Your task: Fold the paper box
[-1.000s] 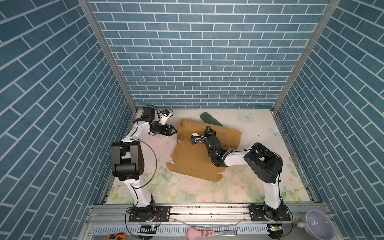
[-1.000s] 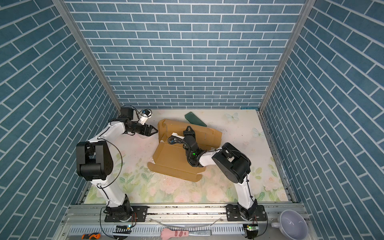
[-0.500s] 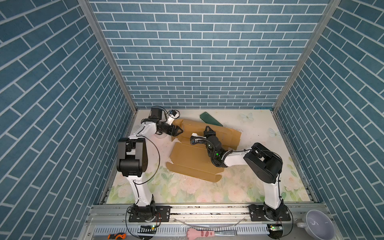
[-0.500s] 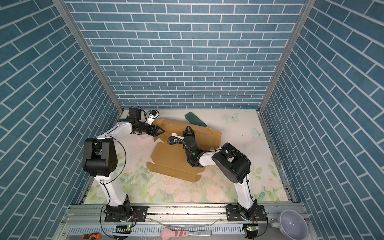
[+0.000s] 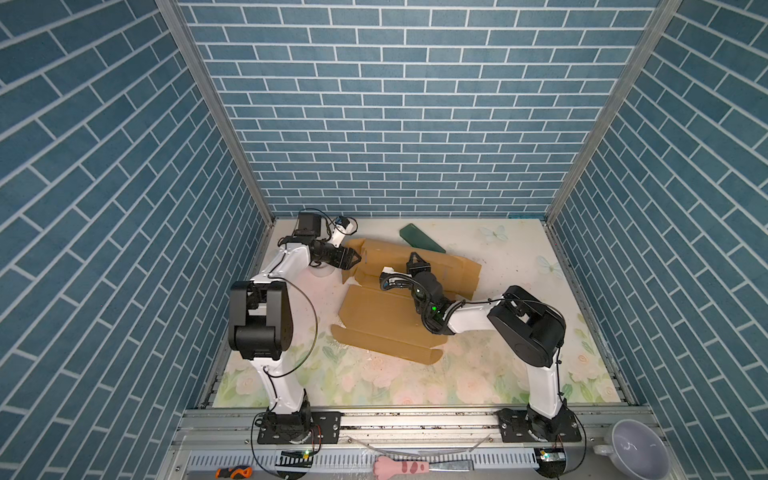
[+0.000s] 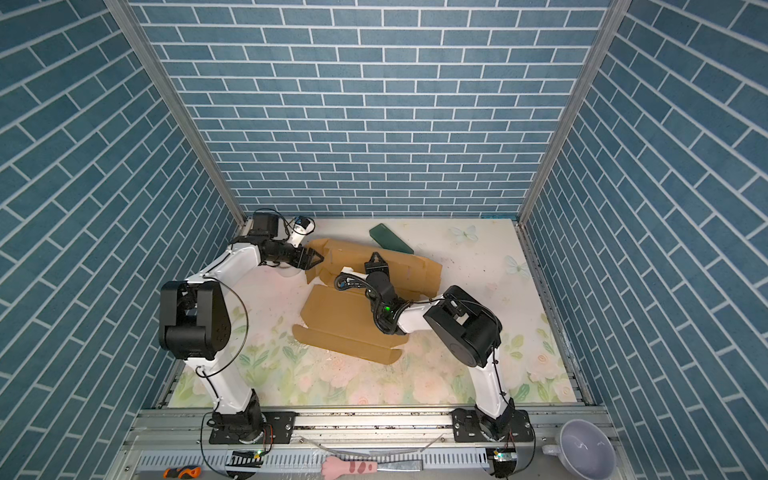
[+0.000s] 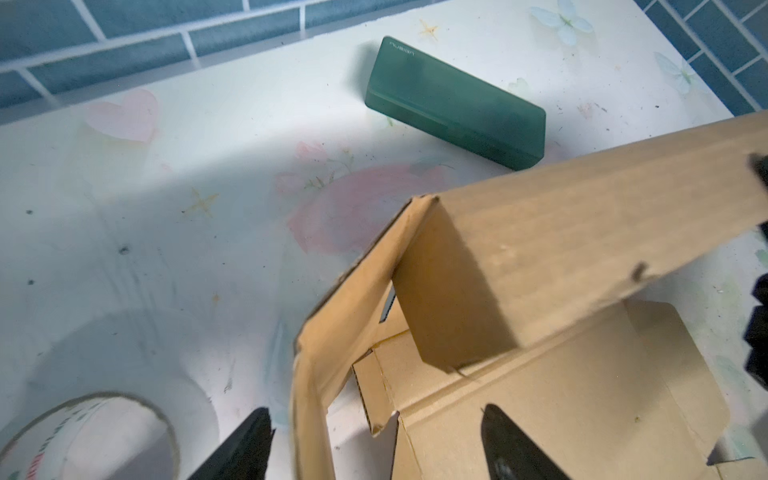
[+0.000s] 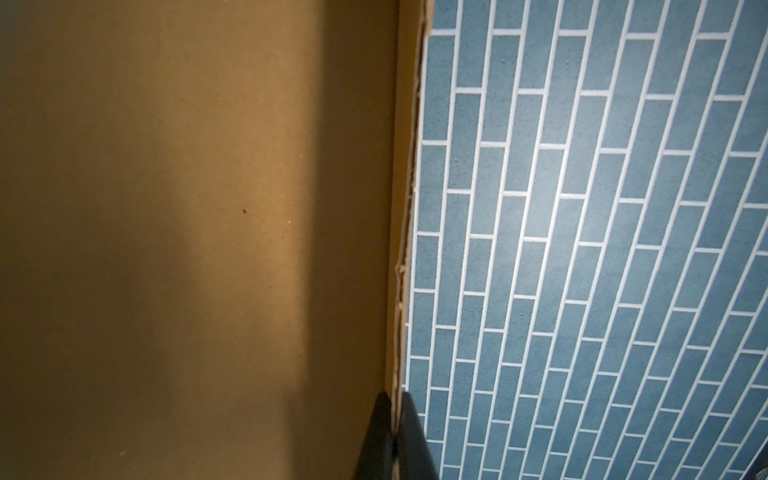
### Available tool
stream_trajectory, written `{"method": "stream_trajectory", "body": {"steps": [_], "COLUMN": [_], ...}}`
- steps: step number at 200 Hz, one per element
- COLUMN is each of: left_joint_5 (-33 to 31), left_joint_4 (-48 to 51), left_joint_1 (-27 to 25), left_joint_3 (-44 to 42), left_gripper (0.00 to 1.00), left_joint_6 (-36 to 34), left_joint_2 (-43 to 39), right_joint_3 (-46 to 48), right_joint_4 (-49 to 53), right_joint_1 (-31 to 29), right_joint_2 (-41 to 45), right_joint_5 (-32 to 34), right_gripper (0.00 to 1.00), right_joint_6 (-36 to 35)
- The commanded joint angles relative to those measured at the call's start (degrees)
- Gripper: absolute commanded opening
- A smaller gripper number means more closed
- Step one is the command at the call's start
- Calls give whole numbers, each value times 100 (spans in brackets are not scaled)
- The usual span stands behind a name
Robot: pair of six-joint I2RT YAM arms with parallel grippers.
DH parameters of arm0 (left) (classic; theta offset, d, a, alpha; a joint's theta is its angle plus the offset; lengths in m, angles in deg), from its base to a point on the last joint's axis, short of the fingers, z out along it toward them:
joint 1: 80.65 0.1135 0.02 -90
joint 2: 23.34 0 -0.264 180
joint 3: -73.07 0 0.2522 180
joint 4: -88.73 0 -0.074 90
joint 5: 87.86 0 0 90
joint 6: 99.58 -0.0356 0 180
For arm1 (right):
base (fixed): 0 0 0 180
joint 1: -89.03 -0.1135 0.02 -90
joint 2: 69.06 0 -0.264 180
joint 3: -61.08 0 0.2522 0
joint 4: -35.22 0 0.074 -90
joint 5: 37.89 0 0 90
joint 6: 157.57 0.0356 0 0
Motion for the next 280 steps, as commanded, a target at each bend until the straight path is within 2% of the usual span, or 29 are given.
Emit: {"method": "stream_trajectory", "body": {"steps": [1, 29, 38, 49, 70, 87, 113, 130, 150, 181, 231, 259, 280], "left_joint_5": [-203, 258, 172, -30, -30, -533, -1448, -1611, -1832, -2442, -2517, -2606, -2981], "left_joint_4": [576, 738, 848, 868, 210, -351, -551, -754, -1101, -1207, -1779, -1656, -1239], "left_joint_1": [212, 778, 811, 806, 781, 489, -455, -915, -1134, -1133, -1137, -1173, -1169], "left_joint_3": [121, 165, 99, -131, -1001, -1853, -2679, -3009, -3344, -3531, -3854, -3902, -3762], "left_gripper": [82, 80, 77, 74, 61, 51, 50, 49, 45, 36, 31, 21, 16], "left_joint_6": [25, 639, 723, 972, 1990, 2709, 2968, 3159, 3298, 3193, 3493, 3615, 3777], "left_joint_2": [-109, -267, -455, -813, -1672, -2279, -2665, -2594, -2393, -2121, -1687, -1469, -1339], "right_joint_3": [161, 169, 155, 132, 109, 119, 136, 179, 198, 219, 206, 210, 186], "right_joint_4": [216, 260, 276, 267, 262, 269, 270, 299, 293, 304, 260, 236, 200], "right_joint_1": [-44, -35, -35, -31, -27, -14, 4, 8, 9, 12, 7, 14, 9], "right_joint_2": [54, 74, 64, 42, 12, 27, 53, 102, 123, 153, 133, 134, 107], "right_joint_5": [-152, -156, -169, -159, -161, -169, -173, -183, -187, -186, -188, -207, -221], "right_gripper": [0, 0, 0, 0, 0, 0, 0, 0, 0, 0, 0, 0, 0], "right_joint_6": [-232, -205, -196, -200, -213, -213, -180, -145, -143, -108, -108, -99, -99]}}
